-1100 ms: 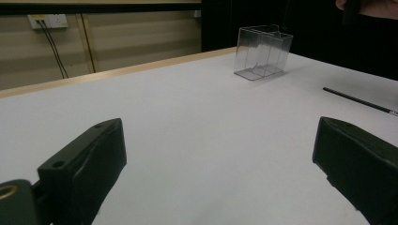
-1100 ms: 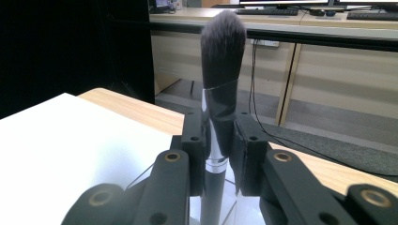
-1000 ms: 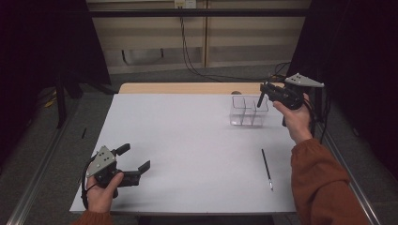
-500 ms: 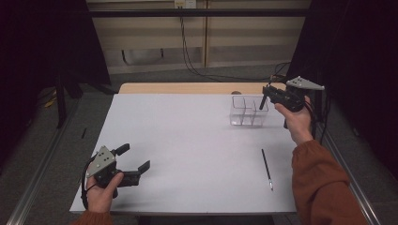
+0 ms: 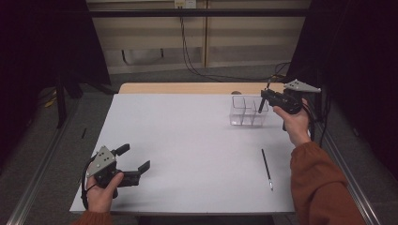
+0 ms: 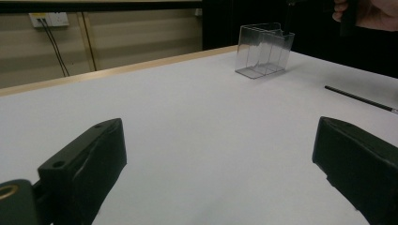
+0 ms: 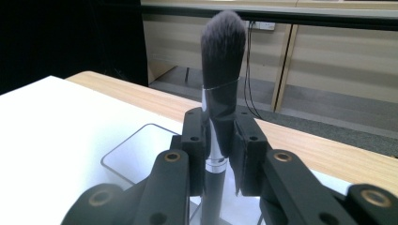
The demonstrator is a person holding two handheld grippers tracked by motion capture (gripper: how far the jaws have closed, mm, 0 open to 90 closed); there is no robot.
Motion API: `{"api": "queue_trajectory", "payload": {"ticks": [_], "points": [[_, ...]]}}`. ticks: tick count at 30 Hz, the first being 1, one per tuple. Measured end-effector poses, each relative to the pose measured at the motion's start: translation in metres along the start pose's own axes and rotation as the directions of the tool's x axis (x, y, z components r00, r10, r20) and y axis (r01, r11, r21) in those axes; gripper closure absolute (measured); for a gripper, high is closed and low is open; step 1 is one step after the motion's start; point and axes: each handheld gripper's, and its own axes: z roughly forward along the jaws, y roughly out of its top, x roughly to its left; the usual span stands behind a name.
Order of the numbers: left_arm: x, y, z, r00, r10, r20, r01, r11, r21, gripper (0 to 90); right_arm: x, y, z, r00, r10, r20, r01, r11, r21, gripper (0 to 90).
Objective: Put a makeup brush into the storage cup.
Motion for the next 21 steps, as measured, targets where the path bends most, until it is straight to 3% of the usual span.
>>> {"api": "queue_trajectory", "payload": {"ticks": [21], "points": [[-0.003, 0.0, 0.003, 0.9998, 0.018, 0.008, -0.018, 0.9998, 0.012, 3.2, -0.001, -0.014, 0.009, 0.9999, 0.011, 0.007, -0.011, 0.999, 0.031, 77.5]]}}
